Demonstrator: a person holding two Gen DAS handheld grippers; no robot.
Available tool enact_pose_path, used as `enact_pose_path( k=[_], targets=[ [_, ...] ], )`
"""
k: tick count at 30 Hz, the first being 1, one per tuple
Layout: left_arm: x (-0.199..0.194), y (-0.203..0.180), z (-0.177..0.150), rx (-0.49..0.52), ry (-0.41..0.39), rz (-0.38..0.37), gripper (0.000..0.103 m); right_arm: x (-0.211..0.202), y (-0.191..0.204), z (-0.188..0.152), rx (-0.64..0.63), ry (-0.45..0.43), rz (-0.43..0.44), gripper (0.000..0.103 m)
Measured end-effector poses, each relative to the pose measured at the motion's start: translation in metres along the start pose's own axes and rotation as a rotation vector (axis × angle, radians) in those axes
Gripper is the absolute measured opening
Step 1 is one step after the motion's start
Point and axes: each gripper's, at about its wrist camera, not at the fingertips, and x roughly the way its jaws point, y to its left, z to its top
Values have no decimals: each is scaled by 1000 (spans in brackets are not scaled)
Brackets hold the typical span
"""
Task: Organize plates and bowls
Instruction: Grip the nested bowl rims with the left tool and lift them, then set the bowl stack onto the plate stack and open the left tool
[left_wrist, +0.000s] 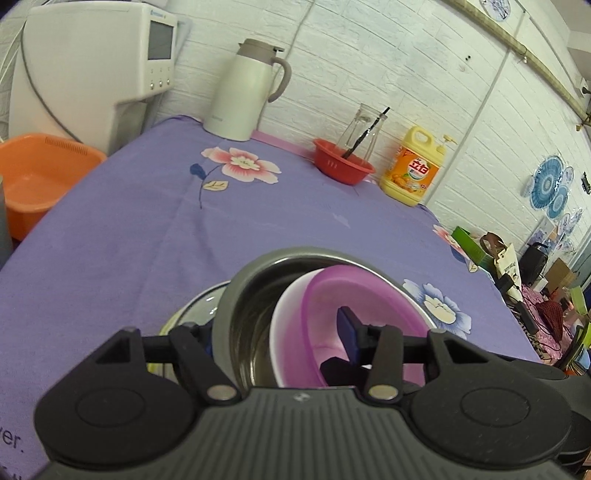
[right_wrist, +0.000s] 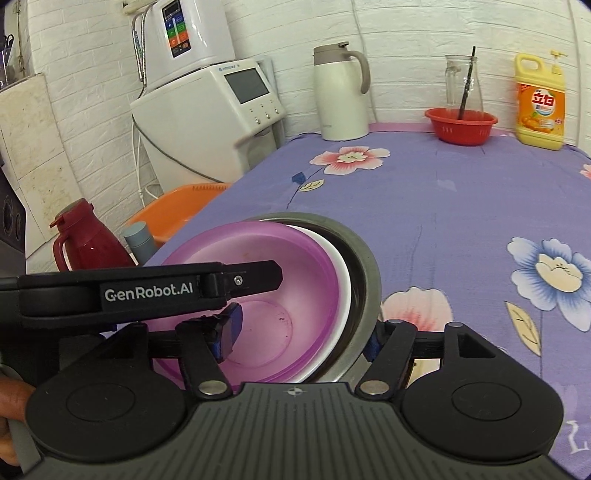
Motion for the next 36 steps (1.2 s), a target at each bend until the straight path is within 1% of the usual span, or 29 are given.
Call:
enact_pose_path(
  k=[11, 12, 18, 20, 22, 25, 27, 29, 32, 36],
  targets=[
    [24, 8, -5, -2, 49, 31, 47, 22, -6, -6, 36, 53, 15, 103],
    [25, 8, -5, 1, 46, 36, 49, 24, -7, -8, 40, 57, 18, 103],
    [26, 9, -7, 2, 37, 31, 50, 26, -7, -7, 27, 44, 25, 103],
    [26, 9, -7, 2, 36, 28, 53, 26, -7, -7, 25, 43, 25, 103],
    [26, 8, -8, 4, 39, 23, 62, 26, -7, -7, 26, 44, 28, 103],
    [25, 7, -7, 6, 39, 26, 68, 26, -5, -7, 27, 51, 44, 103],
    [24, 7, -6, 1, 32, 29, 71, 26, -5, -7, 36, 53, 49, 103],
    [23, 7, -5, 2, 25, 35, 72, 25, -5, -7, 38, 51, 50, 103],
    [21, 9, -4, -5, 19, 31, 72, 21, -2, -6, 15, 27, 17, 103],
    [17, 6, -1, 13, -4, 44, 72, 13, 7, -3, -69, -33, -61, 103]
  ],
)
